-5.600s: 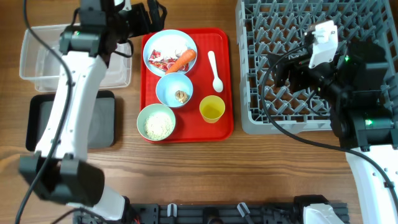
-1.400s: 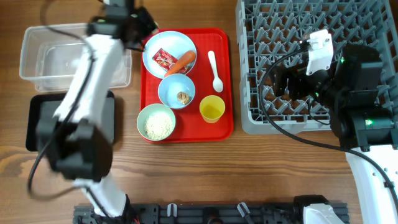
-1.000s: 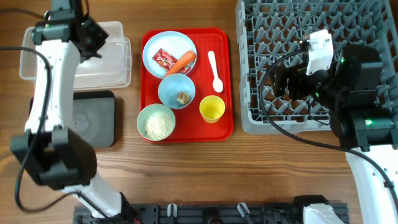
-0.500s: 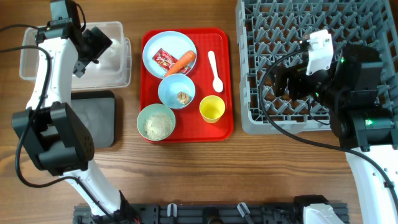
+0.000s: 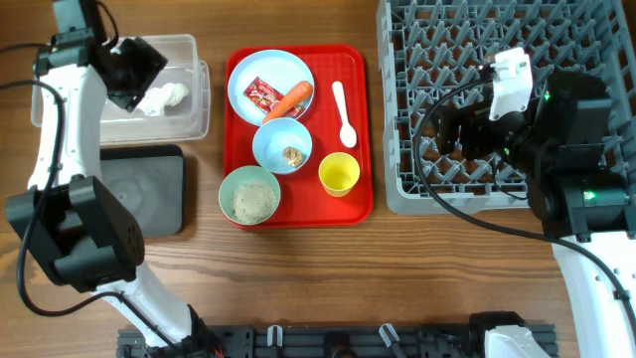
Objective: Sort waste into correct bins and load items into the dishwasher rack
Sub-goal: 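Reach the left gripper back to the plate and grasp the red wrapper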
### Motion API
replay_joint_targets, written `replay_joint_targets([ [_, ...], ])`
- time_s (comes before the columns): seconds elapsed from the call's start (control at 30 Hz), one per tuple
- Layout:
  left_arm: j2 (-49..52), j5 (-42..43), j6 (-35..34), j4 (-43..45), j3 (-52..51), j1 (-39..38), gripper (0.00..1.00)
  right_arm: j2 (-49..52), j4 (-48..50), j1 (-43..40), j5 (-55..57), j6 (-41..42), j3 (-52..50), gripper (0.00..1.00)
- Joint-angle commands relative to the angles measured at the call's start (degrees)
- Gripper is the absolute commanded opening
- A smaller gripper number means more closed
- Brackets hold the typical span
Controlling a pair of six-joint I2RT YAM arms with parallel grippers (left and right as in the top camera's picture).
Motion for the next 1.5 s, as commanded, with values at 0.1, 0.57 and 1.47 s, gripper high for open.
replay_joint_targets([
  [0.1,-1.79,9.16,9.07,0.66,0.17,-9.53,0.90,1.16,-0.09,-0.17,0.07,-0.92,0.57,1.00],
  [0.57,12.41,-11.61,-12.98,3.93,0.17,-25.05,0.93,3.23,-0.15,-0.17,-1.66,-0.50,0.59,1.00],
  [1.47,22.43,-15.37,-13.42,10.12,0.17,-24.81,0.43,3.23,-0.31,-0.17,-1.64,-0.52,0.59,1.00],
])
